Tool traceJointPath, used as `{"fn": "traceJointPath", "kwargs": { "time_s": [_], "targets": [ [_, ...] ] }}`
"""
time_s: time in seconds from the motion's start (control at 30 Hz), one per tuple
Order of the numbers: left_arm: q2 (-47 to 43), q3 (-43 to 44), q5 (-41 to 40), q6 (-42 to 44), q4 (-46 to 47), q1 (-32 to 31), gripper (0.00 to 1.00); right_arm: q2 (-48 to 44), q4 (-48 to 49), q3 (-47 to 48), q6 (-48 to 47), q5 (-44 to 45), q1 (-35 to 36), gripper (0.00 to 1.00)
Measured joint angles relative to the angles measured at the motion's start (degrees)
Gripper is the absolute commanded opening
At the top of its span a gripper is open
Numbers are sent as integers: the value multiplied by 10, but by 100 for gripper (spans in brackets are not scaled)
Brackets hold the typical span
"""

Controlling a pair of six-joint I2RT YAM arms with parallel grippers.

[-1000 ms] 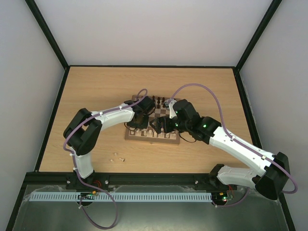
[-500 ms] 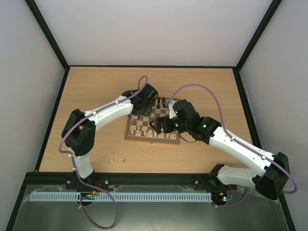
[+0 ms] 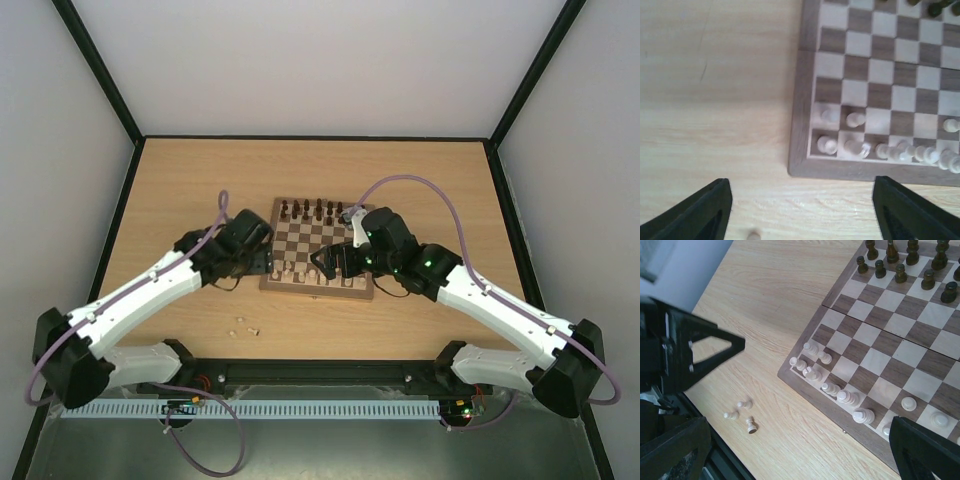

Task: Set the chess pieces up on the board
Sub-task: Pick up the chess piece at the center of the board.

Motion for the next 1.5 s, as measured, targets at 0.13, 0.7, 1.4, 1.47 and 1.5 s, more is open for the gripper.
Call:
{"fn": "traceJointPath", "kwargs": {
  "time_s": [0.13, 0.7, 1.4, 1.47, 1.5],
  "targets": [
    [-60, -82, 12, -31, -11, -5, 99, -2, 3, 0, 0, -4, 0, 99],
    [-94, -236, 33, -151, -4, -64, 94, -10, 8, -4, 0, -24, 0, 99],
    [-54, -280, 49, -169, 38, -67, 44, -10, 12, -6, 0, -31, 0, 100],
    [-49, -284, 49, -169, 38, -67, 42, -10, 12, -6, 0, -31, 0, 100],
    [-48, -285, 49, -169, 38, -67, 40, -10, 12, -6, 0, -31, 0, 100]
  ]
}}
